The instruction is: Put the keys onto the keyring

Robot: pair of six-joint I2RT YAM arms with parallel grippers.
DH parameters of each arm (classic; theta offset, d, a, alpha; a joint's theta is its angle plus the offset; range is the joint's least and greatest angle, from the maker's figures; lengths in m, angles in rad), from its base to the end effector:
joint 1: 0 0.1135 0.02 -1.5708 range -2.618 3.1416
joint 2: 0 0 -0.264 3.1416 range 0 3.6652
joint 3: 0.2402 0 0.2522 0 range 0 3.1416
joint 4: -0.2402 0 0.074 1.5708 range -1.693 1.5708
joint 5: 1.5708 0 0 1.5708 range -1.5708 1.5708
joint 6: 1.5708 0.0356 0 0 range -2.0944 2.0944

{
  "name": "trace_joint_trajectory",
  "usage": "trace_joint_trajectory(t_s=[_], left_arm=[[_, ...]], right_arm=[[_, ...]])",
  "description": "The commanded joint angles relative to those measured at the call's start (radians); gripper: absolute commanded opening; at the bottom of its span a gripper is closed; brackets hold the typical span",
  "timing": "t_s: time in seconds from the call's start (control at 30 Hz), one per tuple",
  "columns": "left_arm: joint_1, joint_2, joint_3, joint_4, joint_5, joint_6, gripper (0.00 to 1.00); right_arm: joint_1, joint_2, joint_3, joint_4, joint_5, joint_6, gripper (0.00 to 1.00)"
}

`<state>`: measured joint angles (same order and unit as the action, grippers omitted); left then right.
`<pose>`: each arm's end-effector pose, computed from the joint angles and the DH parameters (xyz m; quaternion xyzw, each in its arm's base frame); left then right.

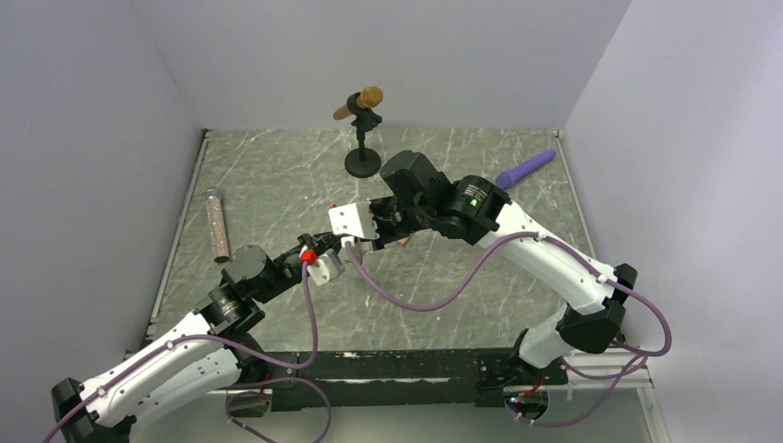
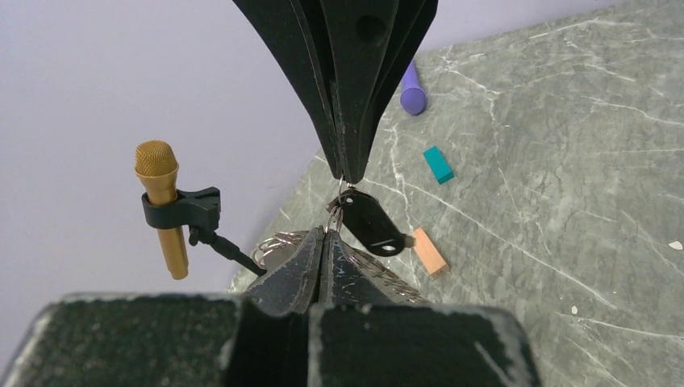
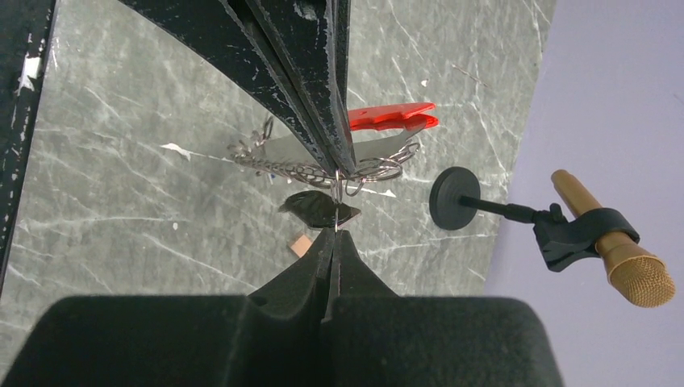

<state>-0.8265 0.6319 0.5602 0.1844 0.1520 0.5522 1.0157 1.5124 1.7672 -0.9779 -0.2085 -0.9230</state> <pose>0.1072 -0.1244 0.3240 0.4662 0.4765 -0.1518 0.7298 0.1561 0.2657 0.4248 -0.7717 0.4777 0.1137 0.4042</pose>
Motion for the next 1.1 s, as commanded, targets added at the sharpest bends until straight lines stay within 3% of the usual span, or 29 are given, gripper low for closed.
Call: trace_joint_trajectory(t_s=[0.0,1.07], left_arm=[[-0.003,-0.011,0.004,0.088,-0.003,-0.026,0.00],[-0.003,-0.004,0.012,0.059,-0.007,0.000,0.00]], right_arm=[[0.004,0.007,0.051,0.022,-0.025,0.022,0.00],[0.002,0.004,0.070,-0.014,0.001,-0.002,0.00]])
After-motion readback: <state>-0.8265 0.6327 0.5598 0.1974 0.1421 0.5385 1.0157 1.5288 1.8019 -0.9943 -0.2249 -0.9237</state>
